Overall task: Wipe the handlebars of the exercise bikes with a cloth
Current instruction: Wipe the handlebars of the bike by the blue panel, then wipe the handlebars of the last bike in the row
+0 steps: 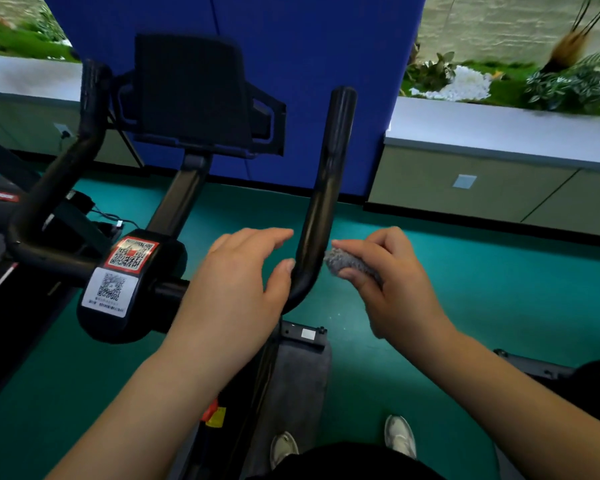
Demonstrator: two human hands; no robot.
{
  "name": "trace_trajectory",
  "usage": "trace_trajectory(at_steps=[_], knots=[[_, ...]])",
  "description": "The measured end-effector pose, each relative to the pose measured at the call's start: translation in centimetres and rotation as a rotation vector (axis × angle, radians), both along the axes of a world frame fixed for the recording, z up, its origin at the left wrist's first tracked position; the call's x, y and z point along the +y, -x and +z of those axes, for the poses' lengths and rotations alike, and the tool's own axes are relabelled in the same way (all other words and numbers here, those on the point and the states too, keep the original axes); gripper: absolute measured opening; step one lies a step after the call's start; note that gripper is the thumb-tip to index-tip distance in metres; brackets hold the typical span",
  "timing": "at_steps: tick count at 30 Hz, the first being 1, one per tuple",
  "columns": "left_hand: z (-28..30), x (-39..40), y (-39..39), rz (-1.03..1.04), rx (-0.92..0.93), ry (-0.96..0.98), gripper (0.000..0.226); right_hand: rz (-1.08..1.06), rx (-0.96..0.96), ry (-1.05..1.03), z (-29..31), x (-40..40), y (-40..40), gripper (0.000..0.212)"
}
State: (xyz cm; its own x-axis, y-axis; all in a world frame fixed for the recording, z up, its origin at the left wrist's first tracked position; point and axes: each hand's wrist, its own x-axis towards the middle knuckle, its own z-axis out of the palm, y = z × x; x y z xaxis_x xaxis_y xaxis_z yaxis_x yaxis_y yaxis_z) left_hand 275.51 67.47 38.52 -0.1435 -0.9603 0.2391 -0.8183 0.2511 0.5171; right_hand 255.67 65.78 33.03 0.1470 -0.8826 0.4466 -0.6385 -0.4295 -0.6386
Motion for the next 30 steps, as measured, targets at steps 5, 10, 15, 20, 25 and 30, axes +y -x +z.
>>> trace_trajectory(at_steps=[5, 10, 15, 20, 25, 30], knots=[[-0.9, -1.0, 6.7, -0.054, -0.075, 0.236, 0.030, -0.115, -0.009, -0.088, -0.9, -2.5, 7.0, 0.035], [-2.7, -3.6, 15.2, -0.152, -0.128, 0.275, 0.032, -0.155, 0.062, -0.142, -1.5, -5.1, 16.0, 0.030], [-7.0, -7.4, 23.4, -0.126, -0.345, -0.024, 0.044, -0.136, 0.100, -0.208, -2.4, -7.2, 24.7, 0.029], [-11.1, -10.1, 28.2, -0.109, -0.495, -0.197, 0.048, -0.144, 0.111, -0.284, -3.1, -9.3, 30.4, 0.029], [-13.5, -12.7, 30.2, -0.108, -0.540, -0.260, 0.046, -0.172, 0.045, -0.342, -4.0, -12.3, 32.4, 0.026], [-16.0, -17.6, 30.2, -0.057, -0.539, -0.358, 0.045, -0.150, 0.016, -0.355, -5.3, -17.1, 32.2, 0.024]])
